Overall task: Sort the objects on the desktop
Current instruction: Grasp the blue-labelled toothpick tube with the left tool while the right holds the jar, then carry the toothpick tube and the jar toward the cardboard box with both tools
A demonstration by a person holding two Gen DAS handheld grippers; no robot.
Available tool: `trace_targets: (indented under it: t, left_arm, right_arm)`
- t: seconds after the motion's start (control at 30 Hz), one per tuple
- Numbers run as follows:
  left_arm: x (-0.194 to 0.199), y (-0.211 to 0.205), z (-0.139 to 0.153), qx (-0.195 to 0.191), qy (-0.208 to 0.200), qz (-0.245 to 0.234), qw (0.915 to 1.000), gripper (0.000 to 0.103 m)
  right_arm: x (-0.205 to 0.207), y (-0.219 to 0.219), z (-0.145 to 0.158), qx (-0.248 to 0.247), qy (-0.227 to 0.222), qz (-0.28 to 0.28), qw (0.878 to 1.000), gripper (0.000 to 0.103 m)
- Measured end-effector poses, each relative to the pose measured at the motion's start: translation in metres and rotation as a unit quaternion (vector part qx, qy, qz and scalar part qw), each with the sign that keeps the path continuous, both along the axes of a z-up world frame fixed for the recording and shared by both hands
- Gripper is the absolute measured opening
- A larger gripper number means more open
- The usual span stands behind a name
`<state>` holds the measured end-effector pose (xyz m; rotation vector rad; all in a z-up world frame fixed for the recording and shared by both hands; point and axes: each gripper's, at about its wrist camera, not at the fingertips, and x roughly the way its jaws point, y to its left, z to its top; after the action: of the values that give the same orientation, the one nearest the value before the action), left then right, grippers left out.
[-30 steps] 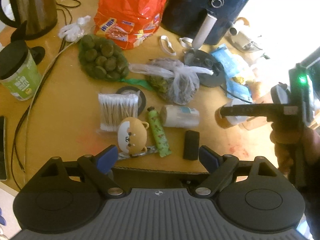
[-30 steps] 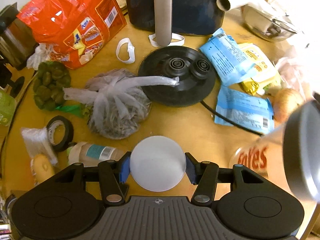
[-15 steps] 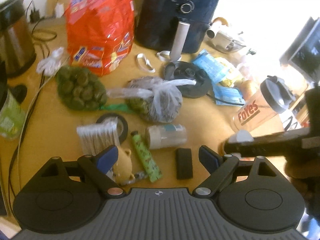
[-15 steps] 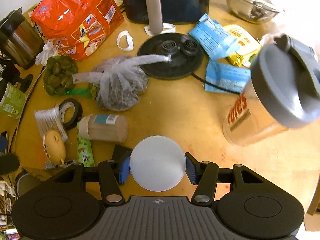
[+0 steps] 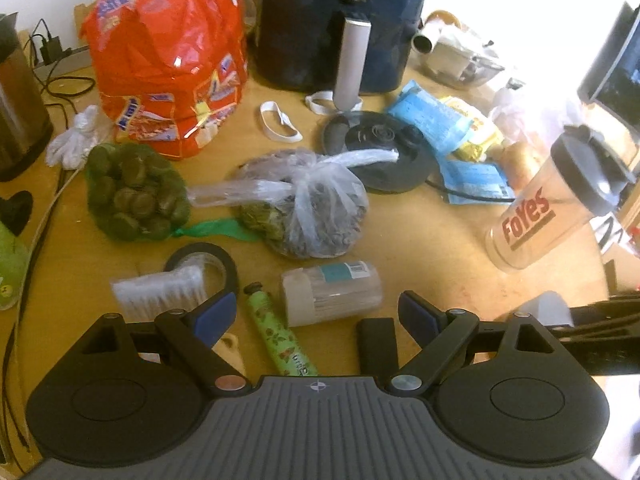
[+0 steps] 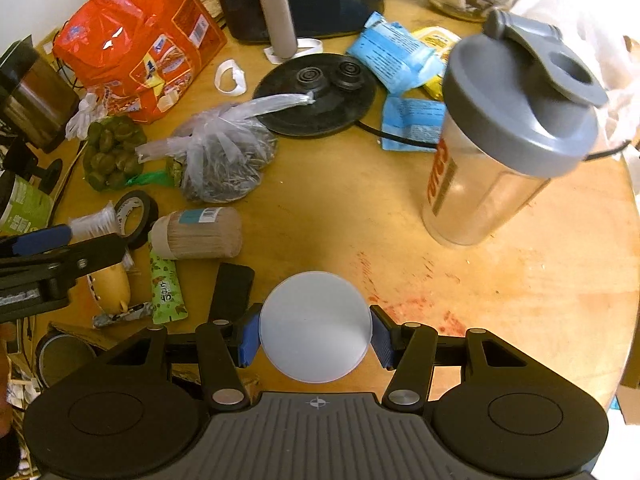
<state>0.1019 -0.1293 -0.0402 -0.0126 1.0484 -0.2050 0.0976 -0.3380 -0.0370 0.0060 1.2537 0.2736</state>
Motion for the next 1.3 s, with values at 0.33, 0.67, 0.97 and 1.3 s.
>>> trace_targets:
  t: [0.33, 0.67, 0.97, 1.3]
  left_arm:
    - [0.015, -0.027, -0.032, 0.033, 0.02, 0.007, 0.9992, 0.089]
    - [0.031, -0.037, -0.06, 0.055, 0.048, 0.024, 0.997, 0.09]
    - [0.043, -0.038, -0.071, 0.049, 0.064, 0.031, 0.9962, 0.089]
    - [0.041, -0.046, -0.065, 0.07, 0.049, 0.013, 0.9963, 0.082]
  right_arm:
    - [-0.006, -0.014, -0.003, 0.001, 0.009, -0.01, 1.0, 0.058]
    - [-0.005, -0.017, -0.007, 0.002, 0.014, -0.009, 1.0, 0.058]
    - [-0.007, -0.019, -0.009, 0.005, 0.017, -0.008, 1.0, 0.058]
    - [-0.012, -0.022, -0.009, 0.006, 0.018, -0.015, 1.0, 0.058]
